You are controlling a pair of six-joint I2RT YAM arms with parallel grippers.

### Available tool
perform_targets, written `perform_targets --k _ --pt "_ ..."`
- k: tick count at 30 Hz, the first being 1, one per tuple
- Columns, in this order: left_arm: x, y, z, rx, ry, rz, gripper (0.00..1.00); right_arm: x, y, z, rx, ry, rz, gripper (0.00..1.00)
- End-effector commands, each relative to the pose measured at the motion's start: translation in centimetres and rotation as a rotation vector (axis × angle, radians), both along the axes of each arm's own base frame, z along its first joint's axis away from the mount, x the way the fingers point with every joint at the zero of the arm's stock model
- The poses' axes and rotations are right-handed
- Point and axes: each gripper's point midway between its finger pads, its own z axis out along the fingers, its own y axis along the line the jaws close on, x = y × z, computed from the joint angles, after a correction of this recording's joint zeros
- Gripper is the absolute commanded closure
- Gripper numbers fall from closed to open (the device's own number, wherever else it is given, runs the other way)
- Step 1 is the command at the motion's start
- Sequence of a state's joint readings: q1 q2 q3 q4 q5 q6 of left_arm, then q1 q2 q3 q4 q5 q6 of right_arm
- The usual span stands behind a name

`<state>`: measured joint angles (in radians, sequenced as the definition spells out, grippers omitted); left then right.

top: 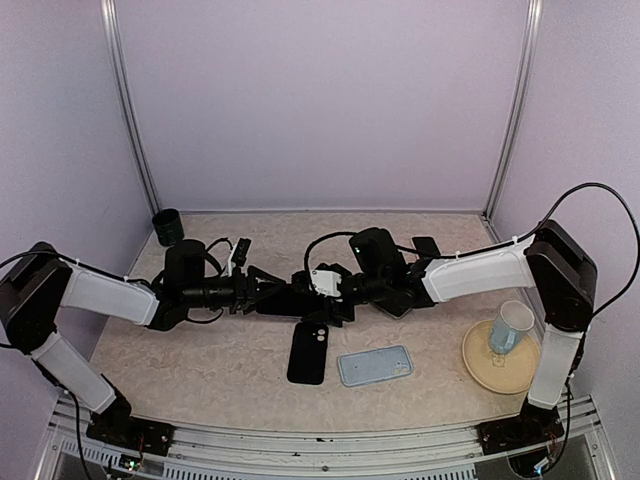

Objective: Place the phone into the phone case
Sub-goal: Pass from the right arm to the left

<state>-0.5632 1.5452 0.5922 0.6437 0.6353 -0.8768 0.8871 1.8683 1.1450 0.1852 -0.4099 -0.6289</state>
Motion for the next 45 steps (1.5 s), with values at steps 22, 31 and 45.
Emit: perform_targets --k 22,31,45 --pt "-0.7 -0.6 1.0 -0.013 -0.029 -0.036 0.86 0.9 1.0 5.3 0.085 -0.139 -0.007 0.66" --pt "-0.6 -0.5 0.9 -0.009 -0.025 -0.029 1.0 1.3 0.9 6.1 0.088 -0.163 -0.02 0.64" --pt "0.6 2.2 2.1 0.012 -0.08 0.105 1.0 1.6 0.2 7.0 0.08 -0.174 -0.06 0.18"
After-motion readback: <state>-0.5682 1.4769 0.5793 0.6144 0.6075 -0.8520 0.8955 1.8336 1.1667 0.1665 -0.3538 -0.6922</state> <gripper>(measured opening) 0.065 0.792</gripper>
